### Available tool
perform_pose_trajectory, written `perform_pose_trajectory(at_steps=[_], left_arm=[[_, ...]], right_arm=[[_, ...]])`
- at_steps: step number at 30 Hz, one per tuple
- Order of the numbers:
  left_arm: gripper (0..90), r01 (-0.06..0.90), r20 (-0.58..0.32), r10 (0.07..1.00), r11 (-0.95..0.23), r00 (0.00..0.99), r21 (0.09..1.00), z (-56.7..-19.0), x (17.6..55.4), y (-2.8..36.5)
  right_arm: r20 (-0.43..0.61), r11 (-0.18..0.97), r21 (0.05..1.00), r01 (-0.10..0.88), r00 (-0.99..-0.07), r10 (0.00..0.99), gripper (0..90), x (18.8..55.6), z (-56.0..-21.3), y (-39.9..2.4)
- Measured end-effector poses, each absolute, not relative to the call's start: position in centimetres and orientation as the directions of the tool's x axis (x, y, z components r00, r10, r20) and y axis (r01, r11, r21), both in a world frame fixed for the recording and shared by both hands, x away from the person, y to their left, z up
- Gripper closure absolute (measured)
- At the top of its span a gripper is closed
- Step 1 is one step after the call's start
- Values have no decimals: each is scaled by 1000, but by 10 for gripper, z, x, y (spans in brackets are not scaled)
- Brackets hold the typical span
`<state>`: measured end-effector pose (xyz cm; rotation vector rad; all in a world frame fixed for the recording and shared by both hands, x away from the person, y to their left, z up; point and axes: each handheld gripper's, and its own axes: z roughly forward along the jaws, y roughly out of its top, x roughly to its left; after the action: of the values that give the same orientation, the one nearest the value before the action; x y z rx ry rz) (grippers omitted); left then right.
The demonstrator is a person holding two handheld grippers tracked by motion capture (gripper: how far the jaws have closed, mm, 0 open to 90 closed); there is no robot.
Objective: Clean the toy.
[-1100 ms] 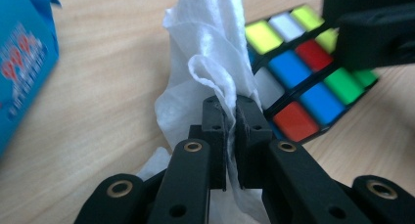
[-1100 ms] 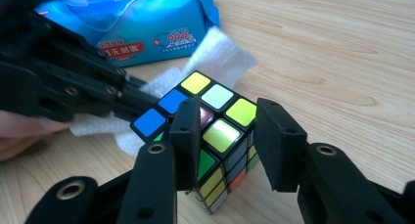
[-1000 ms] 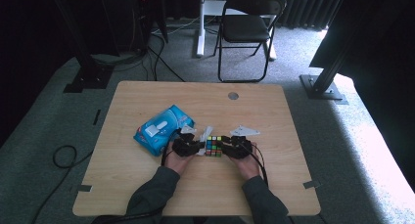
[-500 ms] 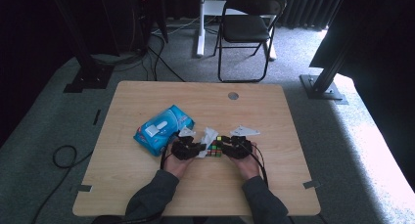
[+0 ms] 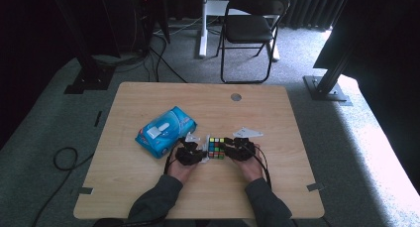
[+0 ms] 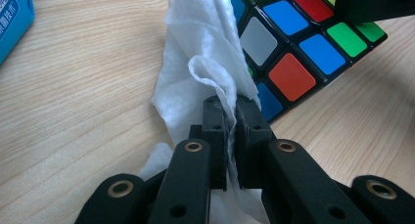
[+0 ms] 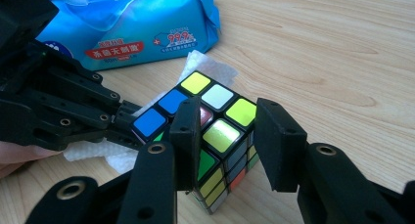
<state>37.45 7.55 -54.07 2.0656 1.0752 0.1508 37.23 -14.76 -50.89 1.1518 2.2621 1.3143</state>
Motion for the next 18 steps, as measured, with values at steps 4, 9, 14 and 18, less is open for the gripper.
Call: perform_pose_trajectory(at_steps=[4, 9, 14, 18], left_arm=[[847, 637, -231, 736, -334, 637, 695, -541, 374, 76], [848, 633, -231, 742, -317, 629, 706, -537, 374, 81], [848, 637, -237, 760, -285, 606, 716, -531, 378, 95], [848, 641, -244, 768, -265, 592, 721, -529, 379, 103]], right_arm=[[140, 268, 826, 495, -642, 754, 630, 372, -509, -147], [129, 278, 819, 501, -633, 763, 586, 373, -507, -146], [112, 280, 811, 514, -606, 788, 480, 373, -504, -143], [115, 269, 815, 514, -598, 793, 408, 371, -503, -140]])
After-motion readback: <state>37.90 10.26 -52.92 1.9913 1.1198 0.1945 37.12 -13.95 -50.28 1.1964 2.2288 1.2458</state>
